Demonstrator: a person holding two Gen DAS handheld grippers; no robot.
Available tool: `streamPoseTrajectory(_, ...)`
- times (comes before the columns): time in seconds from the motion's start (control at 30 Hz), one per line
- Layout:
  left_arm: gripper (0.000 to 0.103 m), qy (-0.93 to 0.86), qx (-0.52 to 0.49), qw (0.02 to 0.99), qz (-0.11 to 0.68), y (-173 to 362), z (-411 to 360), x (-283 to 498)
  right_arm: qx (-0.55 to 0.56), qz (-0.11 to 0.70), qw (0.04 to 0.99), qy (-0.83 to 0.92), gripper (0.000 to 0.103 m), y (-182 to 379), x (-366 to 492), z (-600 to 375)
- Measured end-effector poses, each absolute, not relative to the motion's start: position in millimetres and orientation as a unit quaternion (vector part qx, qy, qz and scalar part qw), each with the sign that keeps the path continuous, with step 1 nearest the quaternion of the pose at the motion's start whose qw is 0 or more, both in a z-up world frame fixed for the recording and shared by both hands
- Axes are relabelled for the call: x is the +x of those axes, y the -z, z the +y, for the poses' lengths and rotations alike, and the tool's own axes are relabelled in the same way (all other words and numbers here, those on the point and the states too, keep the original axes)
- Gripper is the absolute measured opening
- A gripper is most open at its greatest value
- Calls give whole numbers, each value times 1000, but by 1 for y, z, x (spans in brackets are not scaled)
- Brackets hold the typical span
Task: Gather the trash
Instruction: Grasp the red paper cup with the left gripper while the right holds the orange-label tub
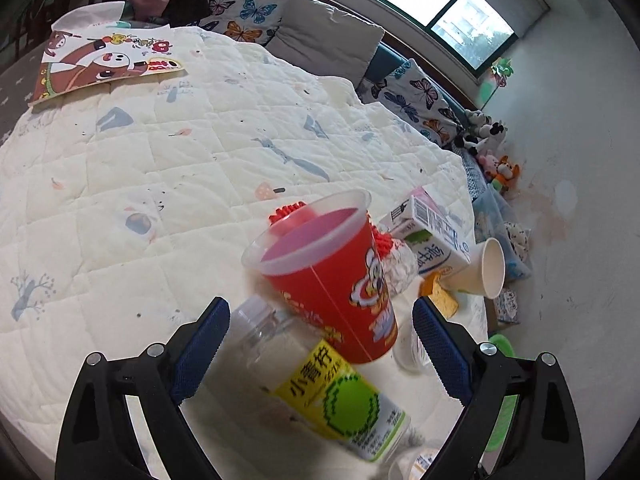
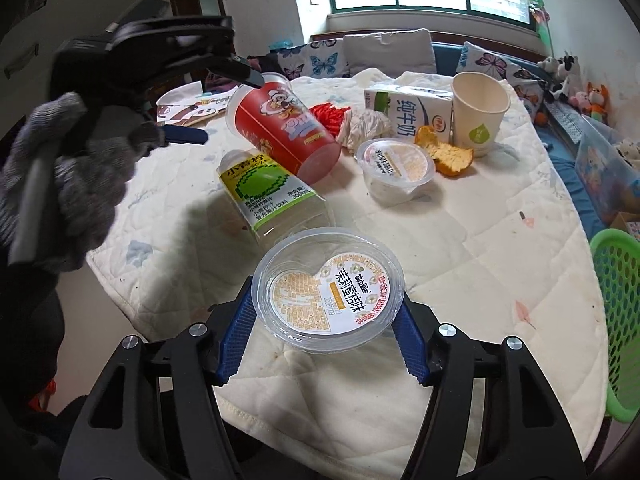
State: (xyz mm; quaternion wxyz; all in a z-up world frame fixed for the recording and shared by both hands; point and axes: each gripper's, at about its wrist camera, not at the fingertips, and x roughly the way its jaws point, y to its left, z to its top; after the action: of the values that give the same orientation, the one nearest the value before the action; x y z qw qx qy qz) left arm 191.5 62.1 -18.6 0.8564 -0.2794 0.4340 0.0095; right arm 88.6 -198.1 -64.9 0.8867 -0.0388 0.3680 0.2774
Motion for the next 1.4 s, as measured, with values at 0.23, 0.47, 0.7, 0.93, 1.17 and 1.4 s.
streamPoseTrajectory(0.23, 90, 8, -292, 845, 448, 37, 67, 212, -25, 369, 888, -273, 64, 64, 92, -205)
streamPoseTrajectory(0.47, 90, 37, -295, 844, 446, 47, 61, 226, -20, 373, 888, -268, 64, 66, 94, -208)
streamPoseTrajectory(0.7, 82, 44, -296, 844, 445, 51, 55, 237, -5, 375, 891, -257, 64, 65, 96, -215)
streamPoseTrajectory(0.93, 75, 43, -295, 851, 433, 50, 53, 231, 2, 370, 895, -247, 64, 60, 94, -223)
streamPoseTrajectory(1.17, 74, 45, -231, 895, 379, 24, 37, 202, 11, 361, 902, -235, 64, 53, 91, -235)
streamPoseTrajectory(1.4, 74, 75, -146, 935, 313, -5, 8, 173, 24, 353, 912, -207, 64, 45, 89, -257)
